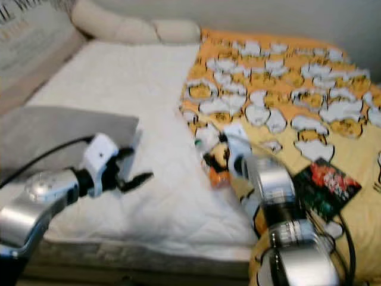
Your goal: Clean up the room
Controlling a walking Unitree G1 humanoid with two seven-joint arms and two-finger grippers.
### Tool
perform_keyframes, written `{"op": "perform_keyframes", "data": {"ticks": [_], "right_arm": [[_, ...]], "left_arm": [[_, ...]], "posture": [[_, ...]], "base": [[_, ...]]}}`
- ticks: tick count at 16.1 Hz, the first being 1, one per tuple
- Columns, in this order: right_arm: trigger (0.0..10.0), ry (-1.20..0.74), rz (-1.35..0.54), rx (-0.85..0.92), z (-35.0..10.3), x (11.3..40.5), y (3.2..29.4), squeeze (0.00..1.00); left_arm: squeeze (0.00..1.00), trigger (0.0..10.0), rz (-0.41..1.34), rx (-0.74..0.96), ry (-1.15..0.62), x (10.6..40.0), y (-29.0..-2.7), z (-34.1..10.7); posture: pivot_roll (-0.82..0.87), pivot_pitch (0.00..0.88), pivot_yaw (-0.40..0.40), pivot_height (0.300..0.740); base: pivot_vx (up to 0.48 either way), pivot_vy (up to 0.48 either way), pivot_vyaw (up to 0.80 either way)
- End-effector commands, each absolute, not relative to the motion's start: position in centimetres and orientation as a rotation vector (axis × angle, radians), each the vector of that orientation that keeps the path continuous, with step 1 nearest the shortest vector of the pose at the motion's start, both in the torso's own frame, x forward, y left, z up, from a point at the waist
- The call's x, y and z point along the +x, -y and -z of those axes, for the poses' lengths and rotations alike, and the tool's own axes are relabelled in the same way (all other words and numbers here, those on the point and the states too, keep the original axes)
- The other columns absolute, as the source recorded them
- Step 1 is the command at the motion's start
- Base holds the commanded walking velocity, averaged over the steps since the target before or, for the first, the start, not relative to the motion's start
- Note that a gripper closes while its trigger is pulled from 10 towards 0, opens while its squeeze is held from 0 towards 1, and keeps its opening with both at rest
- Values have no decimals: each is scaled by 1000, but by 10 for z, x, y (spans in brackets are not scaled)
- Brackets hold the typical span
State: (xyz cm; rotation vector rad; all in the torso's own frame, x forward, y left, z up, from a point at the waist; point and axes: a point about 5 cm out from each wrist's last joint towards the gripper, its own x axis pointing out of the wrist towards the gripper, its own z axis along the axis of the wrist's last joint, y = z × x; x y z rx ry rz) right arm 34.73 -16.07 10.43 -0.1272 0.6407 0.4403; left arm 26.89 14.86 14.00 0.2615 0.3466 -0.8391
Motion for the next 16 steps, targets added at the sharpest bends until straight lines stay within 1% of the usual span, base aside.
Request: {"op": "perform_keyframes", "data": {"ticks": [1, 2, 3, 5, 7, 11, 12, 15, 16], "right_arm": [[10000, -685, -445, -142, -96, 345, 164, 1000], [10000, -696, -444, -177, -96, 349, 166, 1000], [10000, -731, -413, -259, -97, 358, 171, 1000], [10000, -715, -396, -275, -106, 369, 171, 1000], [10000, -705, -397, -278, -111, 373, 169, 1000], [10000, -784, -431, -334, -101, 372, 163, 1000], [10000, -817, -439, -349, -95, 368, 162, 0], [10000, -846, -448, -339, -87, 364, 157, 0], [10000, -843, -434, -362, -83, 363, 157, 0]], "left_arm": [[0, 10000, 866, 254, -388, 270, -147, -137], [0, 10000, 871, 253, -402, 272, -146, -138], [0, 10000, 876, 287, -421, 278, -145, -138], [0, 10000, 858, 300, -419, 284, -145, -141], [0, 10000, 862, 288, -404, 286, -144, -145], [0, 10000, 961, 328, -461, 277, -143, -144], [0, 10000, 984, 331, -474, 274, -142, -143], [0, 10000, 998, 337, -488, 270, -141, -141], [0, 10000, 1011, 337, -488, 269, -139, -142]], "posture": [[-11, 0, -16, 740], [-10, 0, -15, 740], [-6, 0, -13, 740], [3, 0, -12, 740], [8, 0, -12, 740], [20, 0, -11, 740], [19, 0, -9, 740], [20, 0, -5, 740], [26, 0, -9, 740]], "base": [[0, 0, 0], [0, 0, 0], [0, 0, 0], [0, 0, 0], [0, 0, 0], [0, 0, 0], [0, 0, 0], [0, 0, 0], [0, 0, 0]]}}
